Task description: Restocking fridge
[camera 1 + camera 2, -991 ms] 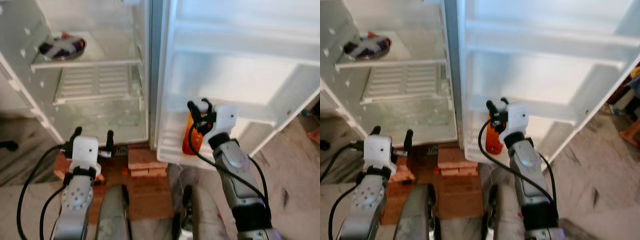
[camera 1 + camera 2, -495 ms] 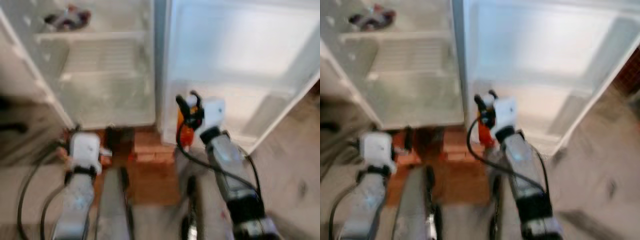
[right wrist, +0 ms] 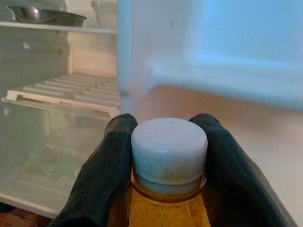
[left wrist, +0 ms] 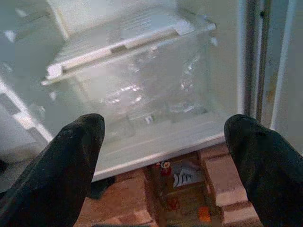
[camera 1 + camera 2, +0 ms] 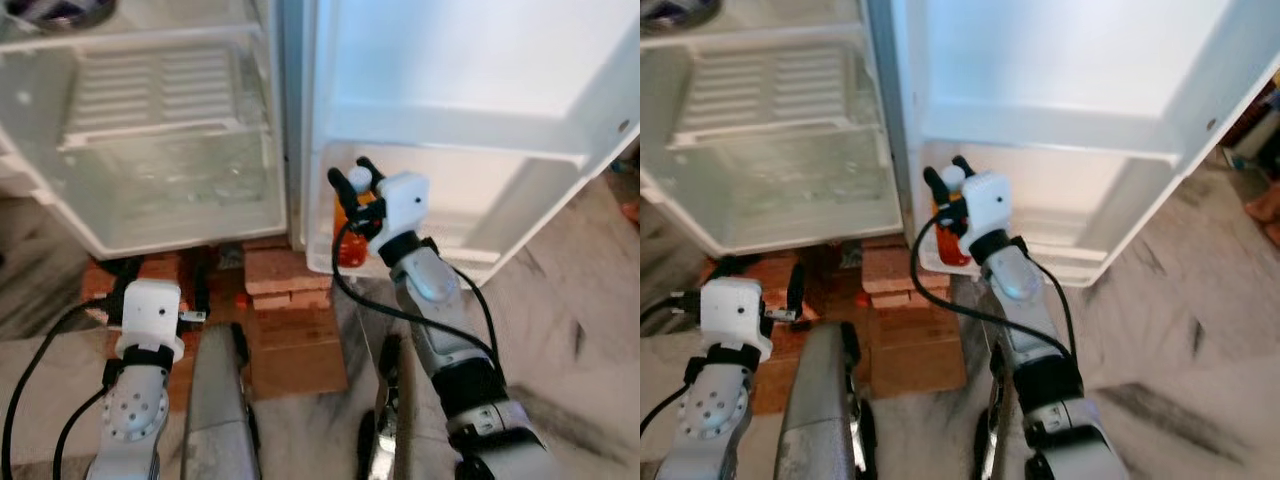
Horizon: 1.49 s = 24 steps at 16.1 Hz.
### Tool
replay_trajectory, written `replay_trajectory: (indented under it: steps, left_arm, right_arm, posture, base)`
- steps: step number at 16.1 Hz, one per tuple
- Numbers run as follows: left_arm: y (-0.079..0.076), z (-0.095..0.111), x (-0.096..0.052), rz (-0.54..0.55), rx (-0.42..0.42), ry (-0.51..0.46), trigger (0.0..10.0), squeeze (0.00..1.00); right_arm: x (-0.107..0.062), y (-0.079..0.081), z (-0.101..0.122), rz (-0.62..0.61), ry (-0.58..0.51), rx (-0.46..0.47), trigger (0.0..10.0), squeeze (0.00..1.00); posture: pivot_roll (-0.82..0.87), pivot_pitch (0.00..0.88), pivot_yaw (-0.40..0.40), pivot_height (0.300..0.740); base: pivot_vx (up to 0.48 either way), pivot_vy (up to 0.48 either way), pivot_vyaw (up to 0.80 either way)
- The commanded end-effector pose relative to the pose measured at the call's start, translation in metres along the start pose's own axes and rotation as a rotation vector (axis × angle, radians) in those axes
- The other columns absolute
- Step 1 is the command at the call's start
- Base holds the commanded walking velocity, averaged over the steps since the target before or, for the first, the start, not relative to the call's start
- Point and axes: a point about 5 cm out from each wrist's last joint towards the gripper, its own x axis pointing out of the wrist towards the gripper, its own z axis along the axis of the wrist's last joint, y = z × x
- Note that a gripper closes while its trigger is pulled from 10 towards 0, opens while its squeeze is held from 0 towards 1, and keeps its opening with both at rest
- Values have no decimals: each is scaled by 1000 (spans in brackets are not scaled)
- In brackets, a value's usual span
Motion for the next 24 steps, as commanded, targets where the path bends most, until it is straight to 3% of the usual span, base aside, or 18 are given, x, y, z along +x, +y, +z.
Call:
replay_trajectory:
  steps: [1, 2, 4, 7, 13, 17, 22, 24]
  left_arm:
    - [1, -2, -5, 3, 7, 20, 10000, 0]
    - [1, -1, -5, 3, 7, 21, 10000, 0]
    - [0, 0, -6, -5, 7, 14, 10000, 0]
    - [1, 6, -13, -21, 8, 7, 10000, 0]
    - [3, 10, -30, -29, 14, 38, 10000, 0]
    - [7, 12, -43, -26, 25, 58, 10000, 0]
    - [10, 18, -59, -15, 27, 87, 10000, 0]
    - [9, 20, -68, -17, 22, 106, 10000, 0]
  right_arm:
    - [4, 3, 8, 4, -55, -15, 10000, 0]
    - [6, 3, 10, -15, -68, -12, 10000, 0]
    - [8, 5, 10, -59, -92, 79, 10000, 0]
    - [12, 23, 17, -51, -172, 86, 10000, 0]
    - [47, 22, 56, -87, -350, -16, 10000, 0]
    - [49, 28, 66, -93, -420, -72, 10000, 0]
    - [43, 55, 57, -11, -455, -183, 10000, 0]
    - [38, 66, 33, 49, -379, -210, 10000, 0]
  posture:
    - [251, 226, -18, 476]
    - [253, 226, -16, 476]
    - [262, 228, -15, 476]
    - [312, 275, -7, 476]
    - [375, 341, -7, 476]
    - [420, 367, -12, 476]
    - [459, 423, -17, 476]
    - [475, 436, -18, 476]
  base:
    - [0, 0, 0]
    - [0, 0, 0]
    - [0, 0, 0]
    - [0, 0, 0]
    - [0, 0, 0]
    - [0, 0, 0]
    - [0, 0, 0]
    - [0, 0, 0]
